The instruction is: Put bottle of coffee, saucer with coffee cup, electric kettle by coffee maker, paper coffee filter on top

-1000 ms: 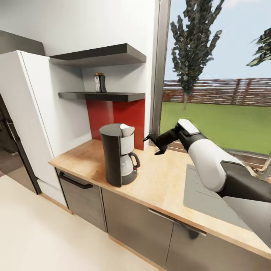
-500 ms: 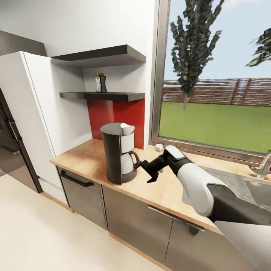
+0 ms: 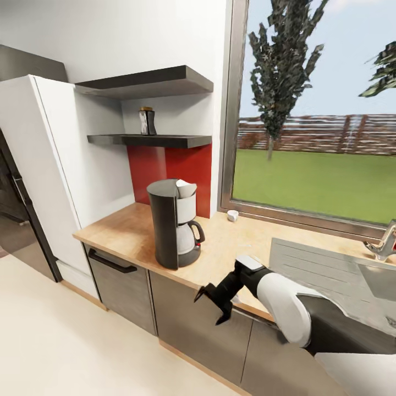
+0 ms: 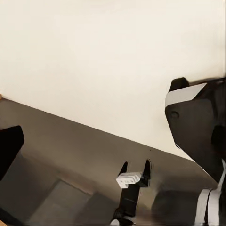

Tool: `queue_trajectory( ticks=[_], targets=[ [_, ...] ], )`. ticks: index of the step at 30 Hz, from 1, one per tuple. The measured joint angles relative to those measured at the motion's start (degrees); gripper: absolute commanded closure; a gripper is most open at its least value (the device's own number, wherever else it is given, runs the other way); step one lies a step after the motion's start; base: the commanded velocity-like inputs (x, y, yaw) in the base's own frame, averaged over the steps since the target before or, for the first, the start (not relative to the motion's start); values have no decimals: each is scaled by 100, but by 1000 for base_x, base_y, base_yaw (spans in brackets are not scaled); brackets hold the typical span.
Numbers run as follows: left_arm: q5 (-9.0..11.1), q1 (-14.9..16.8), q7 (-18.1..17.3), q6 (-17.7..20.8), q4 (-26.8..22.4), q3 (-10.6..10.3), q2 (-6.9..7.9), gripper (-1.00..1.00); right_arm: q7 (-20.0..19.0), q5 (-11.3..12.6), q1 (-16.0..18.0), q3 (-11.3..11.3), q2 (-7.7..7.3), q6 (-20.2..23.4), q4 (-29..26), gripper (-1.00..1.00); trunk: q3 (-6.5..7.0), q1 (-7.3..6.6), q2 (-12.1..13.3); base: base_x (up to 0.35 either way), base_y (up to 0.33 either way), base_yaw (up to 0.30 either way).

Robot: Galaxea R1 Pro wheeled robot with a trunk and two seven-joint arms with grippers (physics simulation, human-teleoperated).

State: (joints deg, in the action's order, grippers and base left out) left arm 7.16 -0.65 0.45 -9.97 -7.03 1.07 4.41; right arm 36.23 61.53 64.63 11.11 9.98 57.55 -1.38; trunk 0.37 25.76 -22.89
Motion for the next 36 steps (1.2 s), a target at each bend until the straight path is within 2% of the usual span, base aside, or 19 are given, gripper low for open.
queue_trajectory(
  ticks=[2, 3, 5, 9, 11, 12, 14, 15, 18, 19, 20, 22, 23, 25, 27, 29, 31, 36],
  targets=[
    [-3, 0, 0, 0, -2, 0, -1, -100, -2, -137, -126, 7, 0, -3, 9, -100, 1, 0, 0, 0, 0, 0],
    [-4, 0, 0, -2, -7, 1, 3, -100, -5, -490, -335, -10, 0, -7, 16, -100, -1, 0, 0, 0, 20, 0],
    [-5, 0, 2, -7, -9, 0, 1, -100, -8, -851, -619, -3, 0, -15, 18, -100, 0, 0, 1, -52, 145, 0],
    [-5, 0, 2, -9, -9, 0, 0, -100, -8, -1365, -1039, 15, -1, -24, 16, -100, 1, 1, 1, -93, 229, 0],
    [-5, 0, 3, -9, -11, 1, -1, -100, -34, -1851, -1313, 11, -1, -33, 12, -100, 0, 1, 1, -105, 259, 0],
    [-5, 0, 3, -9, -14, 0, -1, -100, -57, -1975, -1382, 21, -1, -39, 11, -100, 1, 1, 1, -80, 215, 0],
    [-3, 0, 1, -9, -25, 0, -1, -100, -250, -2511, -1655, 18, 0, -57, 10, -100, 0, 0, 0, -46, 130, 0],
    [-2, 0, 1, -9, -27, 0, -1, -100, -327, -2652, -1731, 25, 0, -65, 10, -100, 1, 0, 1, -26, 74, 0],
    [0, 0, -2, -9, -30, 0, -1, -100, -840, -3673, -2177, 21, 0, -282, 9, -100, 0, 0, 0, -12, 32, 0],
    [-2, 0, -4, -9, -29, 1, -1, -100, -1044, -4155, -2350, 20, 0, -606, 9, -100, 0, 0, 0, -6, 16, 0],
    [-3, 0, -5, -9, -28, 0, -1, -100, -1147, -4394, -2435, 26, 0, -793, 9, -100, 1, 0, 0, -4, 10, 0],
    [-4, 0, -7, -14, -26, -2, -1, -100, -1611, -5389, -2835, 60, 0, -1674, 15, -100, -1, 0, 0, -2, 5, 0],
    [-5, 0, -8, -16, -20, -4, -1, -100, -1999, -5956, -3180, 43, -1, -2351, 16, -100, 0, 0, 0, -1, 2, 0],
    [-5, 0, -8, -17, -14, -6, -1, -100, -2537, -6497, -3592, 37, -1, -3169, 19, -100, 0, 0, -1, 0, 1, 0],
    [-5, 0, -9, -17, -11, -10, -1, -100, -2944, -6817, -3929, 26, -187, -3852, 19, -100, 0, 0, 0, 0, 0, 0],
    [-8, 0, -9, -17, -10, -13, -1, -100, -3130, -6956, -4168, 26, -398, -4382, 18, -100, 0, 0, -1, 0, 0, 0],
    [-11, 0, -9, -17, -9, -15, -1, -100, -3210, -7013, -4373, 29, -537, -4786, 19, -100, 0, 0, -1, 0, 0, 0],
    [-14, 0, -10, -18, -9, -33, 26, -100, -3266, -7064, -4838, 31, -641, -5266, 18, -100, 0, 0, -1, 0, 0, 0]
  ],
)
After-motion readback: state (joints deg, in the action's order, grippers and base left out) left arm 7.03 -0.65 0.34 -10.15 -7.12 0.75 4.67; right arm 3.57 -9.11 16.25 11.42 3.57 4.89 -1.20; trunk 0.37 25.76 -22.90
